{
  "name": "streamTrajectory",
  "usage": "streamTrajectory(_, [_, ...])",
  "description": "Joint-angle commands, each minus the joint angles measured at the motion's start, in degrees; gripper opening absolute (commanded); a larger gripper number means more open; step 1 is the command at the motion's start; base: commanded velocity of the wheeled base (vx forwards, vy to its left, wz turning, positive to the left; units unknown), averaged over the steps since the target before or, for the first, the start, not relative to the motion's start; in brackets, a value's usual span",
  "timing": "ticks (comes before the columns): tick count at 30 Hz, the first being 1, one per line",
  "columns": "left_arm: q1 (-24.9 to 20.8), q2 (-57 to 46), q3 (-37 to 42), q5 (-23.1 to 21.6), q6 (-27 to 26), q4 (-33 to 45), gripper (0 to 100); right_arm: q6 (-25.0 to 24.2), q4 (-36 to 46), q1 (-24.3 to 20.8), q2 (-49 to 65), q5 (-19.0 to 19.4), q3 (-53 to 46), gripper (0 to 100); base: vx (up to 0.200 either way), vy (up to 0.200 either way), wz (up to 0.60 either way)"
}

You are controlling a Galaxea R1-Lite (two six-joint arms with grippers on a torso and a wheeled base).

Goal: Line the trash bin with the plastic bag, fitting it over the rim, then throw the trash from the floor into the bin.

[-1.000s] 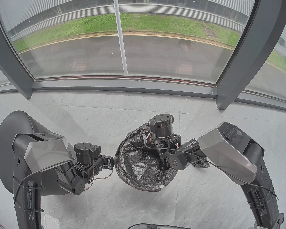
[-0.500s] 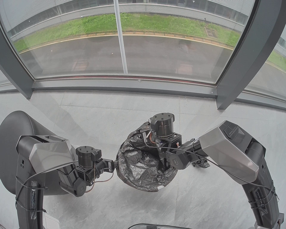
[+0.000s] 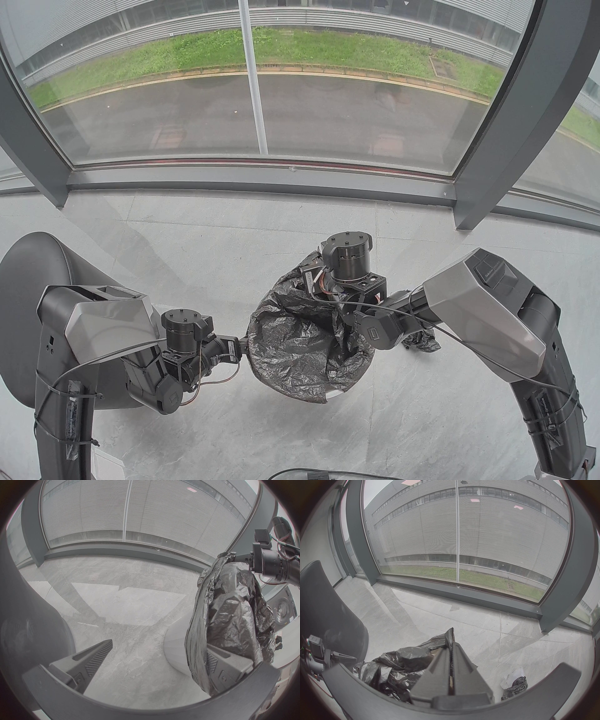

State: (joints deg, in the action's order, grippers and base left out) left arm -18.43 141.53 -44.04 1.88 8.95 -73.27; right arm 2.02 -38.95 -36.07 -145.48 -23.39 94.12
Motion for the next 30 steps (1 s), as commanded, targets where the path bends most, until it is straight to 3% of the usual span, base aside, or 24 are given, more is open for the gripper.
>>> streamTrajectory(1, [-0.90, -0.73, 0.36, 0.67, 1.34, -0.04, 100, 0.17, 0.10, 0.04, 0.46, -0.07, -0.08, 0, 0.000, 0.000, 0.00])
streamTrajectory(2, [-1.17, -1.17, 0.63, 0.76, 1.60, -0.04, 100, 0.17, 0.10, 0.04, 0.46, -0.07, -0.08, 0, 0.000, 0.000, 0.00])
streamTrajectory(3, [-1.17, -1.17, 0.63, 0.76, 1.69, -0.04, 100, 0.17, 0.10, 0.04, 0.46, -0.07, -0.08, 100, 0.000, 0.000, 0.00])
streamTrajectory(19, [-2.05, -4.60, 4.67, 1.99, 1.42, -6.80, 100, -1.23, 0.01, -0.05, 3.54, -0.07, -0.34, 100, 0.000, 0.000, 0.00])
streamTrajectory(30, [-2.40, -16.46, 14.16, 2.08, 0.90, -11.02, 100, -1.32, 4.50, 1.09, 6.35, 0.01, -4.12, 100, 0.000, 0.000, 0.00])
